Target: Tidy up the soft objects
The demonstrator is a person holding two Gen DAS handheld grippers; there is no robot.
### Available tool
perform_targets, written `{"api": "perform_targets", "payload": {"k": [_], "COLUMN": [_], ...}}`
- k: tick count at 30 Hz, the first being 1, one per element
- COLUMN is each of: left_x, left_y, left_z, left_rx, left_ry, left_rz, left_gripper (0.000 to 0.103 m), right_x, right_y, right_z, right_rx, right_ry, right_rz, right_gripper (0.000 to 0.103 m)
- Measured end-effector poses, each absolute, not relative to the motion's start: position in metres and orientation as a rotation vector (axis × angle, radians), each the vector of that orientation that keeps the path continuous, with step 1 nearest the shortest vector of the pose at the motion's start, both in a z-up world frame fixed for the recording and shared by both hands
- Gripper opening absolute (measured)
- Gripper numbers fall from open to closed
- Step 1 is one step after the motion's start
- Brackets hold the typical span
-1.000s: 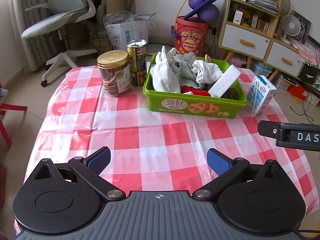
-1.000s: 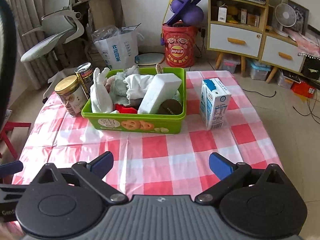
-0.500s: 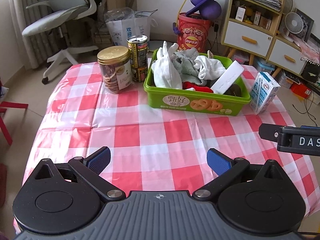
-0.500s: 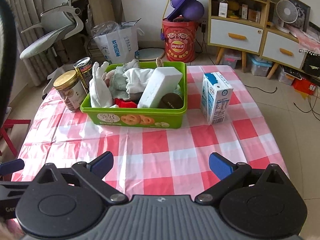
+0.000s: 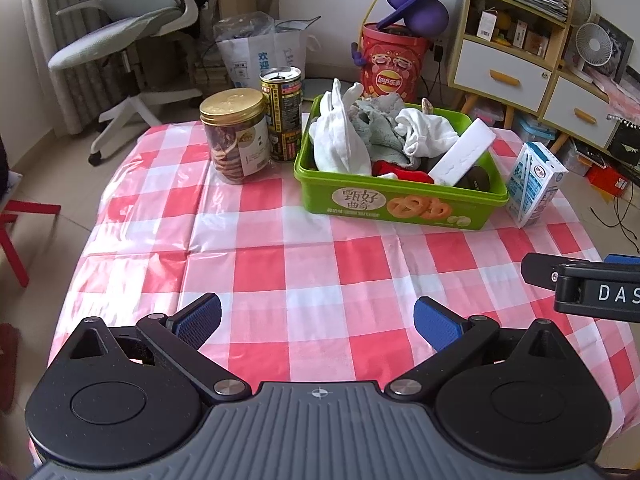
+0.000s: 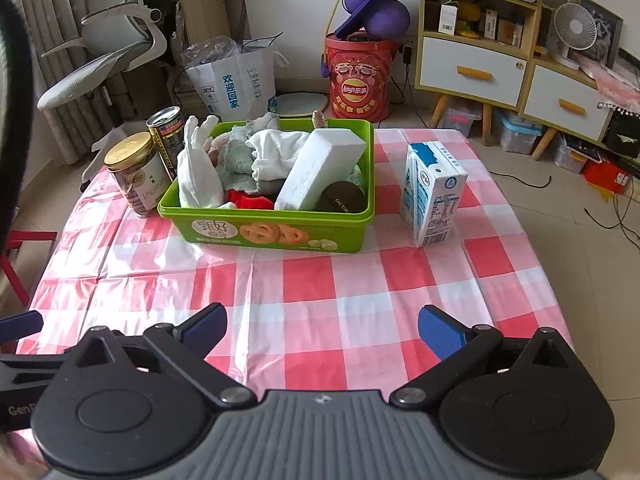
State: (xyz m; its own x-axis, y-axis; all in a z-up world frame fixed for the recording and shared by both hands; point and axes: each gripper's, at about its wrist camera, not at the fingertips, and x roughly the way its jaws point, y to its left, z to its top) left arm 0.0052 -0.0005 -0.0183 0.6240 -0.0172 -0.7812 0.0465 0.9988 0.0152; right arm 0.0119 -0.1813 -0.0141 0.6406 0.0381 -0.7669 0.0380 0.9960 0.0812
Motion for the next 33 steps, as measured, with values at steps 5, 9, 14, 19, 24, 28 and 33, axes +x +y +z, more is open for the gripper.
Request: {"api": "perform_targets", "payload": {"k": [5, 9, 14, 19, 24, 28, 33], "left_x": [0.0066, 0.0068, 0.0071, 0.0076, 0.0073, 0.0070, 0.0066], "left_y": [-0.0005, -0.0008, -0.0010, -0.0006, -0.0001, 0.0002, 0.0004], "left_z": [-0.0197, -0.0200, -0.0208, -0.0215, -0.0212, -0.0202, -0.0184], "left_rx": [0.031, 0.030, 0.027, 0.025, 0.022, 0.017, 0.014], "left_ry": [0.902, 0.903, 0.907, 0.911, 0.912, 0.915, 0.912], "left_rz": [-0.033, -0.031, -0.037, -0.034, -0.035, -0.038, -0.043], "left_gripper": [0.098, 0.098, 0.098, 0.098, 0.098, 0.098, 0.098], "right_x": [0.0117, 0.0116, 0.0108, 0.0110, 0.0109, 0.0113, 0.0122], "right_y": [-0.1808, -0.1814, -0.1828, -0.1816, -0.1811, -0.1804, -0.1806], "right_z": [-0.0140, -0.0147, -0.0146, -0.0146, -0.0146, -0.0152, -0.0172], "right_rx": [0.089, 0.085, 0.088, 0.084, 0.083, 0.082, 0.088], "right_ry": [0.876, 0.878, 0.877, 0.880, 0.881, 0.883, 0.889], "right_rz": [0.000, -0.002, -0.005, -0.002, -0.001, 0.000, 0.000], "right_gripper": [0.087, 0.087, 0.087, 0.087, 0.087, 0.087, 0.087]}}
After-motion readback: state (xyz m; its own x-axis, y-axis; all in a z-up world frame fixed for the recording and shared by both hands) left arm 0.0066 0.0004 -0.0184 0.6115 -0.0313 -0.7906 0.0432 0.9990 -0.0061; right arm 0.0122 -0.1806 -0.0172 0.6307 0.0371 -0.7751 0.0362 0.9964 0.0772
